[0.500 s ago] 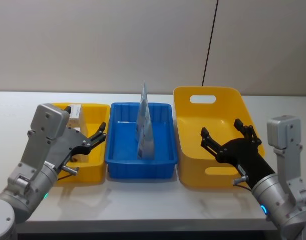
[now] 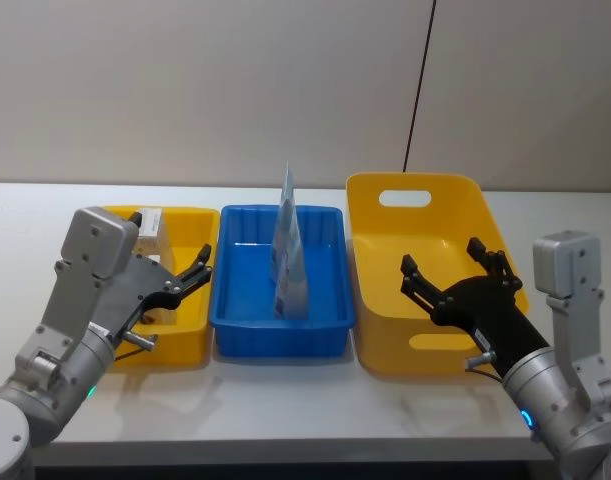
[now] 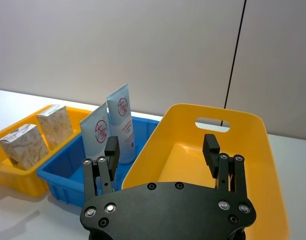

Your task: Bimanual collaborative sorting of washing and personal care products

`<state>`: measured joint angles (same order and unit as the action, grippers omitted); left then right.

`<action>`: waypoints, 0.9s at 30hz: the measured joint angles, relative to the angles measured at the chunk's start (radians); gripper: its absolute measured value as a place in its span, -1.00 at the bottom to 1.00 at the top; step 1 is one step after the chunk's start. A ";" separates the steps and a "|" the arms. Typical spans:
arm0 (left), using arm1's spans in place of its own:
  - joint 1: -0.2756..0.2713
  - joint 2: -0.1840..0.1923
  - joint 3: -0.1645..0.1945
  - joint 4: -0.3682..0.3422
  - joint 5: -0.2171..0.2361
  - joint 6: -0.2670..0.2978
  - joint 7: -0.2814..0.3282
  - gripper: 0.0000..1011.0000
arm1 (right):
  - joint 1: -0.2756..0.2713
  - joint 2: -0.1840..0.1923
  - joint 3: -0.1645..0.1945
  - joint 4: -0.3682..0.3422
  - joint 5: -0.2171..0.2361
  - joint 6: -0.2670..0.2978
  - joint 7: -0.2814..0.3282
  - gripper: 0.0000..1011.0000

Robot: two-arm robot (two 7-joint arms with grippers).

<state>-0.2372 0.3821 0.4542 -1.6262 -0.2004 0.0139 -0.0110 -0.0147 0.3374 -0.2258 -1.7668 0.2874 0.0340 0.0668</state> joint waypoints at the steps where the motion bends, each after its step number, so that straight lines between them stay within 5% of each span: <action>1: 0.000 0.000 0.000 0.000 0.000 0.000 0.000 0.98 | 0.000 0.000 0.000 0.000 0.000 0.000 0.000 0.98; 27: 0.000 0.000 0.000 0.000 0.000 0.000 0.000 0.98 | 0.000 0.000 0.000 0.000 0.000 0.000 0.000 0.98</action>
<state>-0.2371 0.3822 0.4542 -1.6262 -0.2004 0.0139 -0.0110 -0.0147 0.3375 -0.2258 -1.7668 0.2874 0.0341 0.0668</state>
